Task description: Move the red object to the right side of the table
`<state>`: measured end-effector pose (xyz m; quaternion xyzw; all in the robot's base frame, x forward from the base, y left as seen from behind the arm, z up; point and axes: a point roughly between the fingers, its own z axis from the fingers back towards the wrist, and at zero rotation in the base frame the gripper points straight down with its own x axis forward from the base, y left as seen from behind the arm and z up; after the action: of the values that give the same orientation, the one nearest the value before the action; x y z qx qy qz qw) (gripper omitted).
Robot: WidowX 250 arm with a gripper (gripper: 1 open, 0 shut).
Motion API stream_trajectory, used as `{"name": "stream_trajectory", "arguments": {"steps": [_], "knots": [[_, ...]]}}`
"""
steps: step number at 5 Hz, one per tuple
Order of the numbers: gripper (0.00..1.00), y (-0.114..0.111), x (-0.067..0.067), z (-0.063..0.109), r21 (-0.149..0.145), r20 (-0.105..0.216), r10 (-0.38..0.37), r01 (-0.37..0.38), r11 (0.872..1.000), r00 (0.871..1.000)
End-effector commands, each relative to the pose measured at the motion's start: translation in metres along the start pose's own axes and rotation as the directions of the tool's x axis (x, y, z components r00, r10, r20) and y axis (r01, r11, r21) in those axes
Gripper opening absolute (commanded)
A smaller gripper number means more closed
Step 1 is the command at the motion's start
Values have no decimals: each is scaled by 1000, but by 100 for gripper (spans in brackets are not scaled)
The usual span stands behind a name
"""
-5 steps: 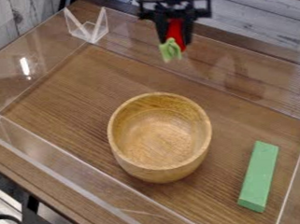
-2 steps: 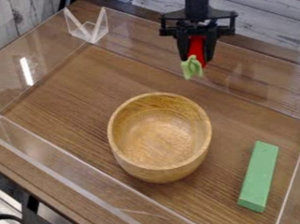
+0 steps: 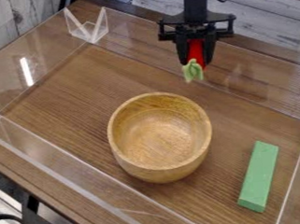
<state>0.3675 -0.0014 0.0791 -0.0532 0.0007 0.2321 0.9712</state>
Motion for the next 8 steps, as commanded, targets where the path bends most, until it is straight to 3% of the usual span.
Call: {"name": "stream_trajectory", "arguments": {"steps": [1,4,5,7,8], "knots": [[0,-5,2,12,-20,48,25,-24,1000,999],[0,-30,-10,8,-29,66,77,-75,997,995],[0,-31,-11,2,-32,79,113,-111,993,990],[0,-29,-9,9,-49,109,201,-196,979,974],[0,-41,-22,26,-74,123,87,-79,994,989]]}}
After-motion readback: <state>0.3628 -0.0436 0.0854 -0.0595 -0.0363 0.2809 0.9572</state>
